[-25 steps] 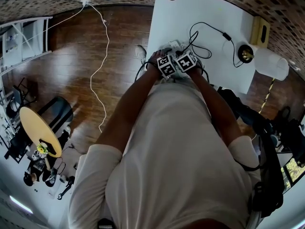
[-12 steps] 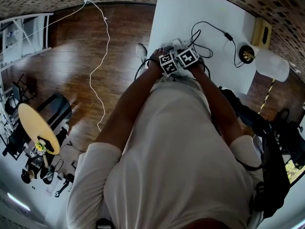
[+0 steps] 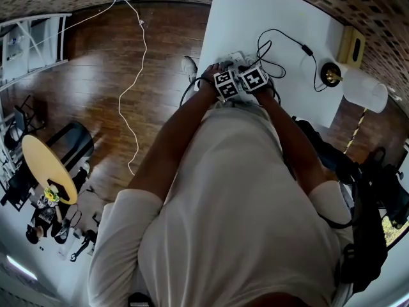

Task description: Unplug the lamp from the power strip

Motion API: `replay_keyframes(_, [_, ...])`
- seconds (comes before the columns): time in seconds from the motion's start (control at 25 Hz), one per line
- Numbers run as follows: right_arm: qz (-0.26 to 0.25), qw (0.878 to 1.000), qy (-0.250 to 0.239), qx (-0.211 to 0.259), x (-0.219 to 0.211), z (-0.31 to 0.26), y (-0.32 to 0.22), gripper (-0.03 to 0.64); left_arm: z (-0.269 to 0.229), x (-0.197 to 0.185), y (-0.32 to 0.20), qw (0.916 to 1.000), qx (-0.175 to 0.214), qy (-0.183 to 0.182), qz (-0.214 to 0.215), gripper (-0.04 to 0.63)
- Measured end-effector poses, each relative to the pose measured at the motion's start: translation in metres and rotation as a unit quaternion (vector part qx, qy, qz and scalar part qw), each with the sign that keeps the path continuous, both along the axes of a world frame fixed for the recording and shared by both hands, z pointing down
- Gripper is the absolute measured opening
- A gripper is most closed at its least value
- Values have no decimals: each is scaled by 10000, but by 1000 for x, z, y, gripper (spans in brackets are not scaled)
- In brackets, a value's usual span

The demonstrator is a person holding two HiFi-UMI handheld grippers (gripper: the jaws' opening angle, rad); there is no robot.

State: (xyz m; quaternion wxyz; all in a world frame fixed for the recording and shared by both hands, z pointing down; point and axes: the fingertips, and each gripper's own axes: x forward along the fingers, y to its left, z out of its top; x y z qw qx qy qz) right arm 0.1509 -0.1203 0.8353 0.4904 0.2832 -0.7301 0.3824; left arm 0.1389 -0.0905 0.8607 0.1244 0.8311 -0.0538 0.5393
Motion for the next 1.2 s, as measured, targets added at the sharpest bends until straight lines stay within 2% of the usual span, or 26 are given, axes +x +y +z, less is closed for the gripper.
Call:
replay_keyframes(0.08, [-24, 9951, 38, -991, -7, 2, 18, 49, 3, -1, -1, 10000, 2, 4, -24, 357])
replay_keyframes(0.12, [-111, 9926, 24, -1211, -10, 3, 20, 51, 3, -1, 0, 10000, 2, 8, -41, 357])
replay_keyframes(0.16, [-219, 9926, 29, -1192, -11, 4, 18, 51, 3, -1, 0, 10000, 2, 11, -51, 357])
replay_keyframes(0.24, [-357, 9956, 144, -851, 0, 3, 13, 51, 2, -1, 0, 10000, 5, 27, -56, 357])
replay_keyframes(0.32, [-260, 9979, 76, -586, 8, 2, 15, 51, 2, 1, -1, 10000, 12, 56, -36, 359])
replay_keyframes(0.4, [-155, 9998, -49, -116, 8, 2, 6, 51, 3, 3, -1, 10000, 13, 63, 2, 359])
replay_keyframes(0.48, [-143, 9999, 30, 92, 6, 2, 0, 48, 3, 3, 0, 10000, 15, 45, 38, 359])
replay_keyframes(0.64, [-281, 9985, 413, -235, 4, 6, 4, 48, 1, 3, 0, 10000, 36, 40, 75, 359])
replay_keyframes(0.88, [-201, 9973, 510, -493, 6, 2, 5, 49, 2, 5, 1, 9998, 55, -8, 172, 359])
replay_keyframes(1.04, [248, 9987, -105, -434, -5, -33, -3, 44, 1, 3, 1, 9999, -16, 0, 168, 359])
replay_keyframes(1.2, [279, 9987, -128, -395, 2, -43, -12, 46, 2, 1, 0, 9999, 29, 83, 127, 359])
